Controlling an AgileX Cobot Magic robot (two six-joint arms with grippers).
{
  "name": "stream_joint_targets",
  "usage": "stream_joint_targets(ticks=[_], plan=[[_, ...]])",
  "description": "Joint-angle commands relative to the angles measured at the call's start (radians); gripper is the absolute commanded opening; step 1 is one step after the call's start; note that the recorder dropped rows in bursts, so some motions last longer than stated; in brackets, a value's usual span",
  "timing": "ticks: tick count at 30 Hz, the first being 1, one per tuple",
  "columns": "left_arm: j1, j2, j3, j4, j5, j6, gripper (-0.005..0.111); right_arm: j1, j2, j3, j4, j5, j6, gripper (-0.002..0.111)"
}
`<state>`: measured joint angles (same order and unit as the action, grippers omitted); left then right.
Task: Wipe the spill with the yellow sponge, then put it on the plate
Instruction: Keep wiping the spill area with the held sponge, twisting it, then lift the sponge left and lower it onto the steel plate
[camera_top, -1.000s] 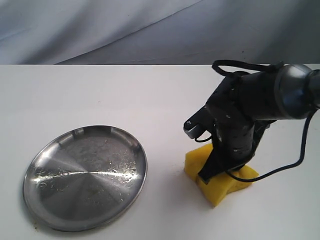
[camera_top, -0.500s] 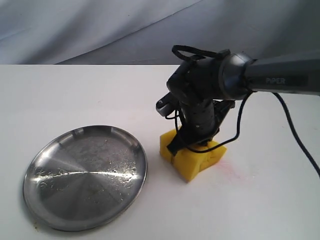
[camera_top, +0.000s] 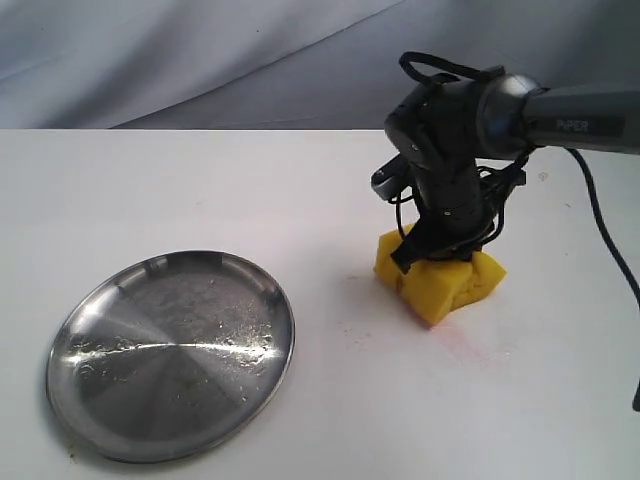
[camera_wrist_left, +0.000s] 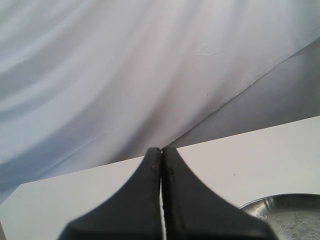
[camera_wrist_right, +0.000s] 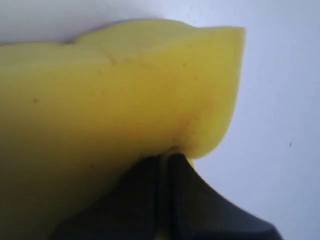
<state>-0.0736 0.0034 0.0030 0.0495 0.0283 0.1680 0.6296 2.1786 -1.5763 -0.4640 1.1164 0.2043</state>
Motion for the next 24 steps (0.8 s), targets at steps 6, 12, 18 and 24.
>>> stream_joint_targets(ticks=[6, 12, 18, 24], plan=[[0.004, -0.003, -0.003, -0.007, -0.005, -0.009, 0.0, -0.002, -0.168, 0.268, 0.004, -0.059, -0.008, 0.0], [0.004, -0.003, -0.003, -0.007, -0.005, -0.009, 0.0, -0.001, -0.27, 0.424, 0.207, -0.184, -0.059, 0.0], [0.004, -0.003, -0.003, -0.007, -0.005, -0.009, 0.0, 0.002, -0.322, 0.469, 0.421, -0.258, -0.155, 0.0], [0.004, -0.003, -0.003, -0.007, -0.005, -0.009, 0.0, 0.086, -0.467, 0.461, 0.427, -0.387, -0.141, 0.0]])
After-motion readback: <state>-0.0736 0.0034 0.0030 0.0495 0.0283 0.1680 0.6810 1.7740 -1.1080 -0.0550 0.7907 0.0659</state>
